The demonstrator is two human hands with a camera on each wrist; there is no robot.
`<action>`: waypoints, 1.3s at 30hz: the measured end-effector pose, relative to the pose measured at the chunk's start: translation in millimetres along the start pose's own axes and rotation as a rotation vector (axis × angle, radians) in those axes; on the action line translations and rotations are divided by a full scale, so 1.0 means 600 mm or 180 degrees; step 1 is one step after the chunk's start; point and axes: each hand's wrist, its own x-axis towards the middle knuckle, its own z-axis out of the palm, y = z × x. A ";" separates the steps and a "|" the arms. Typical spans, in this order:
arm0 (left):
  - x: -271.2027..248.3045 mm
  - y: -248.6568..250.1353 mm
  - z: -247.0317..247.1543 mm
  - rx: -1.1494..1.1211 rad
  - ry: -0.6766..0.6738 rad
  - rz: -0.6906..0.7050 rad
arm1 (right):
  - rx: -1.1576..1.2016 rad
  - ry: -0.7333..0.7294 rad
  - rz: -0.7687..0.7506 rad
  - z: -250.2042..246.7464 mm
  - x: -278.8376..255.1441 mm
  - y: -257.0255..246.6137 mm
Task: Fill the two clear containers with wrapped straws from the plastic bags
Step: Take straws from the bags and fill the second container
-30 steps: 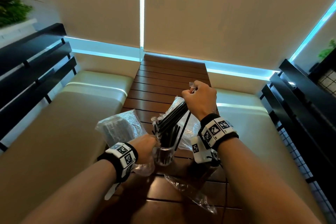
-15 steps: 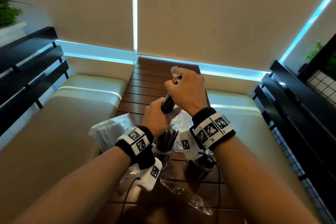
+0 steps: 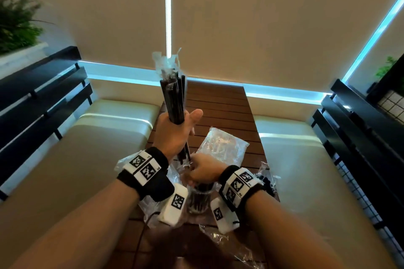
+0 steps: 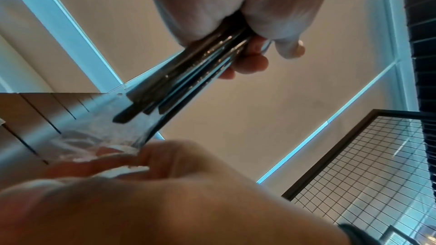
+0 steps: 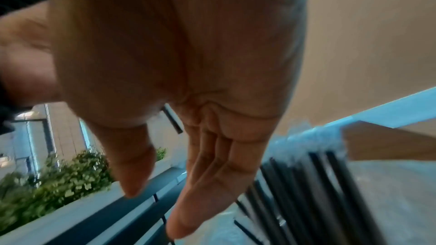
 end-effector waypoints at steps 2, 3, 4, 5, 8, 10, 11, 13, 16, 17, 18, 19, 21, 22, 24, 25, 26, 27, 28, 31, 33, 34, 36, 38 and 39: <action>-0.004 0.005 0.003 0.0040 -0.0076 0.0010 | 0.0569 0.0109 0.0106 0.003 0.011 -0.010; -0.006 0.004 0.004 0.0084 -0.0080 -0.0028 | 0.0859 0.0097 0.0085 0.002 0.013 -0.018; -0.007 0.001 0.005 0.0122 -0.0056 -0.0091 | 0.1048 0.0065 0.0040 0.003 0.014 -0.023; -0.011 -0.001 0.006 0.0149 -0.0025 -0.0150 | 0.1165 0.0026 -0.0002 0.004 0.014 -0.028; -0.016 -0.004 0.009 0.0289 -0.0096 -0.0246 | 0.1735 -0.0068 -0.0081 0.004 0.003 -0.030; -0.014 -0.012 0.003 0.0371 -0.0135 -0.0250 | 0.1911 -0.0085 -0.0124 -0.010 -0.013 -0.032; -0.012 -0.017 -0.002 0.0457 -0.0101 -0.0224 | 0.1760 -0.0007 -0.0109 -0.022 -0.019 -0.032; -0.008 -0.035 -0.013 0.0819 -0.0005 -0.0157 | 0.1228 0.0696 -0.0145 -0.059 -0.032 -0.037; -0.019 -0.052 -0.023 0.1408 -0.0011 -0.0110 | 0.1213 0.2590 -0.0847 -0.128 -0.073 -0.083; -0.026 -0.054 -0.024 0.1469 -0.0059 -0.0046 | 0.1214 0.2974 -0.1206 -0.146 -0.090 -0.105; -0.032 -0.055 -0.021 0.1501 -0.0127 0.0048 | 0.1028 0.3116 -0.1497 -0.158 -0.105 -0.128; -0.035 -0.054 -0.017 0.1517 -0.0182 0.0129 | 0.0611 0.3042 -0.1610 -0.164 -0.115 -0.150; -0.033 -0.050 -0.006 0.1522 -0.0210 0.0150 | -0.0435 0.2488 -0.1349 -0.152 -0.117 -0.180; -0.028 -0.050 -0.002 0.1488 -0.0210 0.0123 | -0.0738 0.2236 -0.1153 -0.141 -0.110 -0.183; -0.018 -0.054 0.000 0.1532 -0.0222 0.0144 | -0.0841 0.2239 -0.1016 -0.120 -0.095 -0.176; -0.018 -0.057 -0.002 0.1586 -0.0249 0.0187 | -0.0838 0.2386 -0.0985 -0.113 -0.089 -0.168; -0.020 -0.058 -0.004 0.1609 -0.0299 0.0265 | -0.0908 0.2547 -0.0921 -0.110 -0.084 -0.159; -0.023 -0.059 -0.005 0.1569 -0.0364 0.0356 | -0.1047 0.2656 -0.0797 -0.109 -0.084 -0.150; -0.026 -0.060 -0.004 0.1493 -0.0409 0.0417 | -0.1229 0.2692 -0.0656 -0.109 -0.088 -0.145; -0.040 -0.055 0.009 0.1560 -0.0348 0.0306 | -0.1576 0.2556 -0.0471 -0.115 -0.093 -0.131; -0.051 -0.058 0.024 0.1489 -0.0430 0.0214 | -0.1490 0.2455 -0.0517 -0.120 -0.096 -0.119; -0.056 -0.061 0.029 0.1472 -0.0566 0.0164 | -0.1440 0.2423 -0.0522 -0.123 -0.096 -0.111; -0.064 -0.070 0.035 0.1411 -0.1039 0.0004 | -0.1368 0.2316 -0.0450 -0.126 -0.095 -0.092; -0.069 -0.091 0.027 0.1341 -0.1549 -0.0282 | -0.1295 0.2222 -0.0303 -0.125 -0.093 -0.071; -0.071 -0.104 0.019 0.1395 -0.1728 -0.0411 | -0.1255 0.2218 -0.0211 -0.126 -0.092 -0.059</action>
